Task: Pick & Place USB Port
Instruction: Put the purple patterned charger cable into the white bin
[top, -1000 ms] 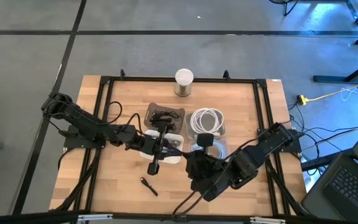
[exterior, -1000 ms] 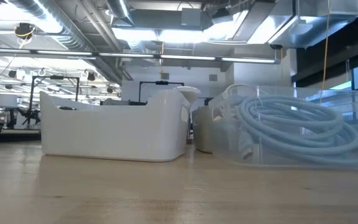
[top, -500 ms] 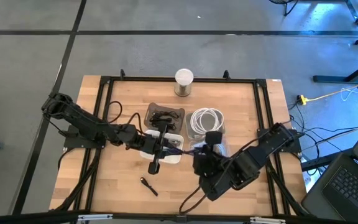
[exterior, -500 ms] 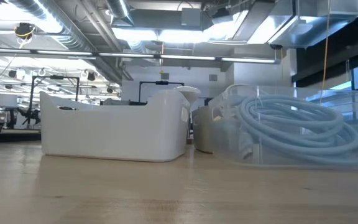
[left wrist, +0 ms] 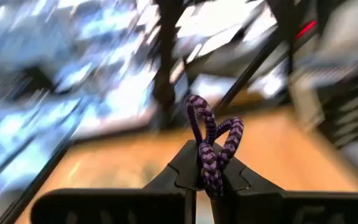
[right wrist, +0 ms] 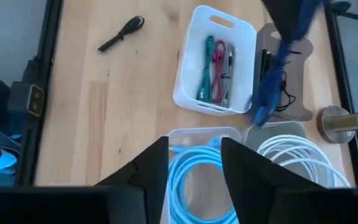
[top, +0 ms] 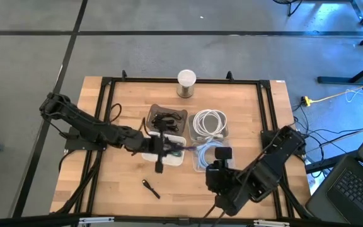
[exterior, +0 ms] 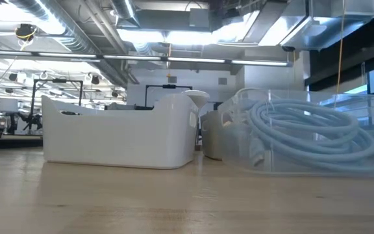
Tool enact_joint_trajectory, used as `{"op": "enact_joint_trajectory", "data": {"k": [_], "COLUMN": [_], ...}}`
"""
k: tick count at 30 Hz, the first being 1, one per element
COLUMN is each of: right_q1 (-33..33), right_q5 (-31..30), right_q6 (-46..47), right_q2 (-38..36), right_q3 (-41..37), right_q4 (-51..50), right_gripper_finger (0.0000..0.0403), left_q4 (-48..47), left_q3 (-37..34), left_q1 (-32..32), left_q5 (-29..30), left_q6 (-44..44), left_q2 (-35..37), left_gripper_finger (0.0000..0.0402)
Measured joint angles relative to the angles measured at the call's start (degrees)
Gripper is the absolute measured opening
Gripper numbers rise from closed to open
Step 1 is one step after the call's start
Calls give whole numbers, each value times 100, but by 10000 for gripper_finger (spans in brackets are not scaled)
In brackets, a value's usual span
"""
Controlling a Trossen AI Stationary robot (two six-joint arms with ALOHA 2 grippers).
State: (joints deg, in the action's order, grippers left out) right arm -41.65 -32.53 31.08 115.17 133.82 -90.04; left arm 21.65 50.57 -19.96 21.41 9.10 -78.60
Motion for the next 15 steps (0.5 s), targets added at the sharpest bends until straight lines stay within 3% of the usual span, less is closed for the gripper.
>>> {"op": "enact_joint_trajectory", "data": {"k": [3, 5, 10, 15], "right_q1": [-83, -94, -14, 186], "right_q5": [-26, -24, -26, -44], "right_q6": [4, 6, -18, -58], "right_q2": [-2, -1, 0, 0], "right_q3": [0, 0, 0, 0], "right_q4": [0, 1, 2, 0], "right_gripper_finger": [140, 135, 123, 116], "left_q4": [-1466, -2617, -4928, -6799], "left_q3": [230, 533, 1553, 2505], "left_q1": [29, 80, 260, 286], "left_q5": [892, 1131, 811, 360], "left_q6": [-558, -1025, -2218, -2798], "left_q2": [45, 39, -324, -1073], "left_gripper_finger": [9, 9, 9, 9]}}
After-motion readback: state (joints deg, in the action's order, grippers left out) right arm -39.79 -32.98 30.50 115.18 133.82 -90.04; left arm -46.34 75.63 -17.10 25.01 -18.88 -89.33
